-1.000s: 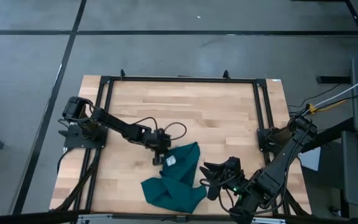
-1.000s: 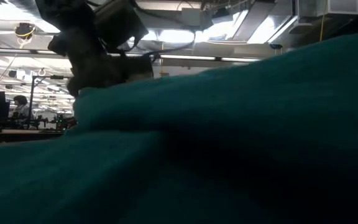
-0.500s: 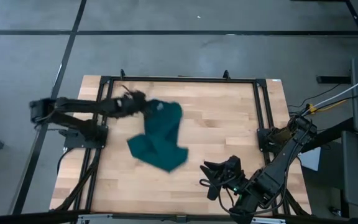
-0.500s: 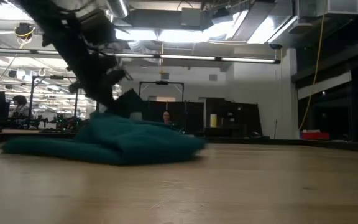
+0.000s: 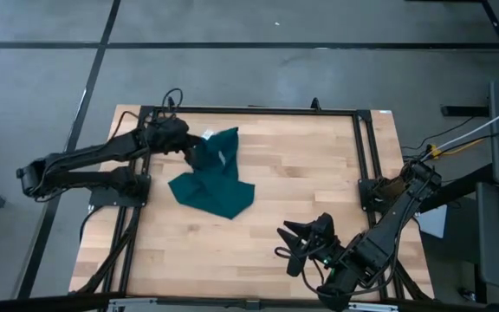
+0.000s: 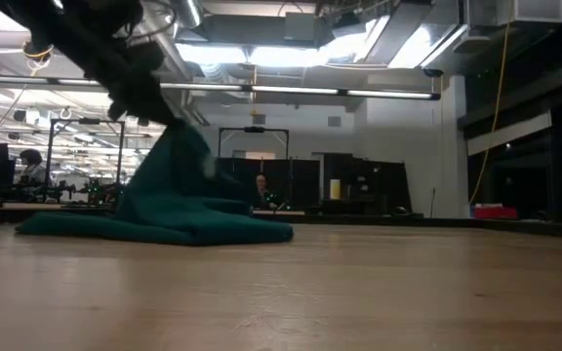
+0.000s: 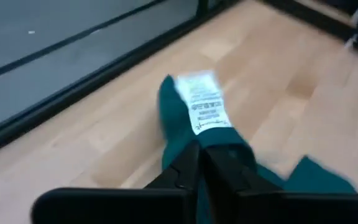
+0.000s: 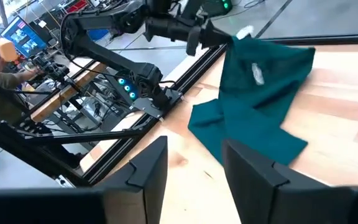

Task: Fold microfiber towels
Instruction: Fold the green towel

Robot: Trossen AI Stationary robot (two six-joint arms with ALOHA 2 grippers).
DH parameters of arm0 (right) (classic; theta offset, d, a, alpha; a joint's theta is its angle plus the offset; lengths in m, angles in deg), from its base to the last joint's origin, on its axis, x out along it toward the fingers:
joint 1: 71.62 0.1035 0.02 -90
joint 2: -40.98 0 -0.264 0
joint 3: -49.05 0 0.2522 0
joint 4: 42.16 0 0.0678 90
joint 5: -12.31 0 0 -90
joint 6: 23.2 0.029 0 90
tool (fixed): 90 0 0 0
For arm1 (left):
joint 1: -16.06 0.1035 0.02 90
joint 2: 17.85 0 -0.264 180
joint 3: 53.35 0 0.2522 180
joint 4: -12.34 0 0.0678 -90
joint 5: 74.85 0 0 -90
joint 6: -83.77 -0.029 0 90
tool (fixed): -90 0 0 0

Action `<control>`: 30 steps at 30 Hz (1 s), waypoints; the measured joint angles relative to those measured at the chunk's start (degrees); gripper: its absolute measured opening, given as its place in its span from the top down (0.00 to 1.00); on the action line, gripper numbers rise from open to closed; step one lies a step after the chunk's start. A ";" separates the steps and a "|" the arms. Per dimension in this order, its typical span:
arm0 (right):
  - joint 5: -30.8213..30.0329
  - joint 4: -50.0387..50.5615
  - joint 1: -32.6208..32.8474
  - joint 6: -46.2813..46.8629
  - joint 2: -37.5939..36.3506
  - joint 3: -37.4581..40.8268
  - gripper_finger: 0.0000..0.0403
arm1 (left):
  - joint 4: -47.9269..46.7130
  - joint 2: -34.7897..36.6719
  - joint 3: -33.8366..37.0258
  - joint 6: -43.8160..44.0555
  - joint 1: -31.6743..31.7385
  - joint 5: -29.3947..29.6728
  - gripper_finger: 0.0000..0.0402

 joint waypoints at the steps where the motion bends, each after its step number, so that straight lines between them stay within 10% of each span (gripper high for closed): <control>1: 0.73 0.02 -0.12 -0.04 0.01 0.00 0.60 | -1.51 0.04 0.01 1.85 0.32 2.11 0.98; 14: 21.25 2.25 -13.90 -5.30 3.47 4.27 0.71 | -1.02 -1.74 0.23 7.75 -1.07 3.42 0.99; 30: 35.78 -63.22 -24.26 -9.17 1.21 36.18 0.71 | 0.24 -1.74 0.23 8.07 -3.23 3.03 0.99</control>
